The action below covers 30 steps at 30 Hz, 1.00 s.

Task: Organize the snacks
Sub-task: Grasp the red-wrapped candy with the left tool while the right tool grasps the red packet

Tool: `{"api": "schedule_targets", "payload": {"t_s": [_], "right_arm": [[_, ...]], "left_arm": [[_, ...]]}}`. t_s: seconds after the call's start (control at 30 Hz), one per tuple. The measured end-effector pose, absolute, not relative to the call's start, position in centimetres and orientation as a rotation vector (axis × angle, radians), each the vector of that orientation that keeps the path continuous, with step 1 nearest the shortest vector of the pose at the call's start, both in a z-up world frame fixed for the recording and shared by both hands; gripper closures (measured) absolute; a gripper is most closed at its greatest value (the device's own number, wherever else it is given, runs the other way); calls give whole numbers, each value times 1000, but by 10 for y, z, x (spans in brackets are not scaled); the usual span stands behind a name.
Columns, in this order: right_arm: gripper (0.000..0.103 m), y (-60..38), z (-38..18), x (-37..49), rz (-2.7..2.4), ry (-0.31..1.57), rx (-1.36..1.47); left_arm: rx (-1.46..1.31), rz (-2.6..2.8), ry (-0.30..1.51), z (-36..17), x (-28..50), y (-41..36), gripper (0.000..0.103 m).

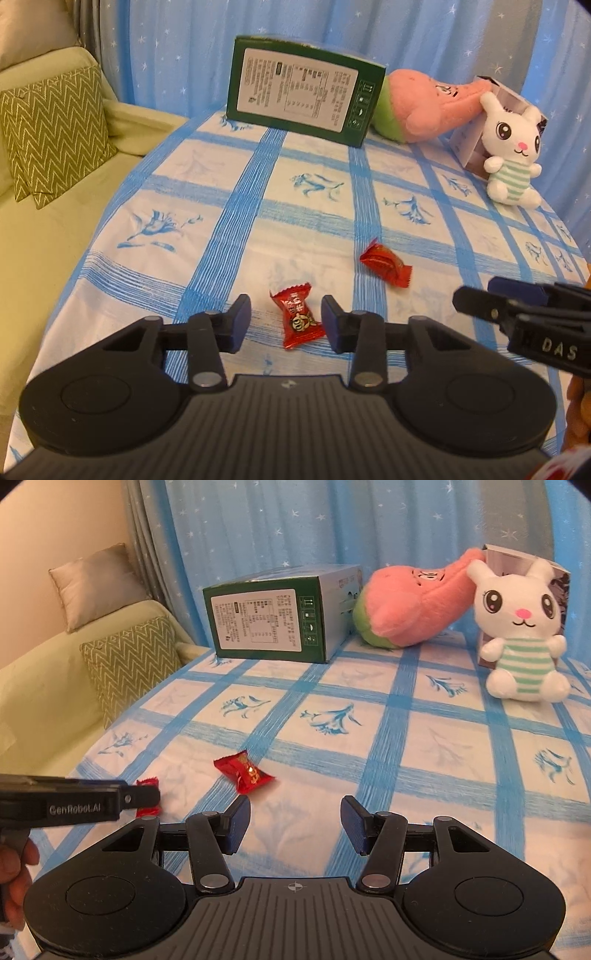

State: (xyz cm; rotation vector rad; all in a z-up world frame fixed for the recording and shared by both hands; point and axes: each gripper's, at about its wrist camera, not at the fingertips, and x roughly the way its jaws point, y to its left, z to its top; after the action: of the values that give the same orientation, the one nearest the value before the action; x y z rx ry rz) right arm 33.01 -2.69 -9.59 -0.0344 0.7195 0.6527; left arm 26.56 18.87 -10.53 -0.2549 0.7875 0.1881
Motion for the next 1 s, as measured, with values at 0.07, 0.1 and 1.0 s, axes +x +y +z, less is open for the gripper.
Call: {"api": "schedule_targets", "payload": {"t_s": [0.07, 0.1, 1.0], "right_arm": [[48, -23, -98, 335, 655, 718, -39], [48, -22, -99, 337, 656, 717, -42], [57, 31, -123, 360, 820, 654, -166]], "left_arm": [[-249, 180, 793, -107, 268, 188, 74], [-244, 176, 797, -108, 268, 188, 75], [-239, 201, 788, -105, 267, 197, 89]]}}
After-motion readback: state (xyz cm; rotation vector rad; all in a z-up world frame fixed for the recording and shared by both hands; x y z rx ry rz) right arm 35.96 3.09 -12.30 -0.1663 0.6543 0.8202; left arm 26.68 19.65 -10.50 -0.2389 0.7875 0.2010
